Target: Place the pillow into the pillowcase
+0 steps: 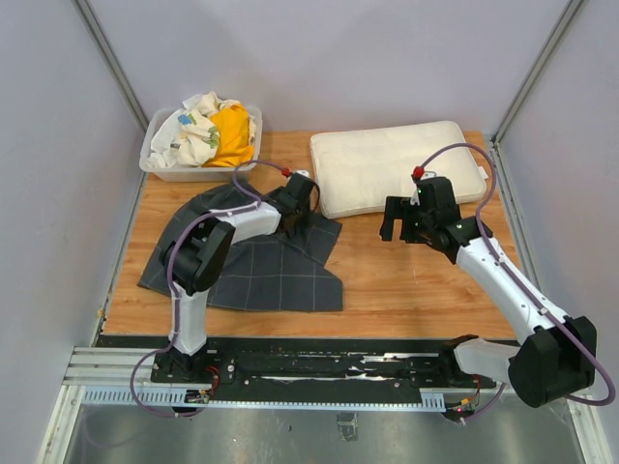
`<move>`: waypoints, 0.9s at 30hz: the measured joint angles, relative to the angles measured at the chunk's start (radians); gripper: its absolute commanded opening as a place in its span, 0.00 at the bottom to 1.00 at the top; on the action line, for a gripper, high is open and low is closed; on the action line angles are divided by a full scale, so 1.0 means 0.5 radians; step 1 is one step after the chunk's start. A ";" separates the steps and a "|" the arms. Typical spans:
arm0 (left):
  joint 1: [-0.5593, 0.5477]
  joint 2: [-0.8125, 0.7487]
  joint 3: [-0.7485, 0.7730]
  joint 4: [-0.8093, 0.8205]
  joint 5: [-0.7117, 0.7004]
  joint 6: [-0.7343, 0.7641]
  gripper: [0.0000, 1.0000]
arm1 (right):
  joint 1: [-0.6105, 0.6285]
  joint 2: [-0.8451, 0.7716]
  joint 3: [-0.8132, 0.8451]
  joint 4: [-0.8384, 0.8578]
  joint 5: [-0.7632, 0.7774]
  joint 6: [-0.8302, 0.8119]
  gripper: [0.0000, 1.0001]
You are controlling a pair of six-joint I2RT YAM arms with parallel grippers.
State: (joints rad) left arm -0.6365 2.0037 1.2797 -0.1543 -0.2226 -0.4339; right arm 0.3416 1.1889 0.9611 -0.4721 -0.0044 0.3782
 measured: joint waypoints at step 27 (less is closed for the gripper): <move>0.663 -0.008 0.057 -0.234 -0.386 0.134 0.00 | 0.005 0.226 0.063 0.095 -0.183 0.079 0.98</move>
State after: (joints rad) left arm -0.3050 1.9995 1.3083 -0.2714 -0.4156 -0.3672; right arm 0.3439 1.3018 0.9928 -0.4244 -0.0959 0.4175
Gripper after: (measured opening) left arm 0.009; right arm 0.985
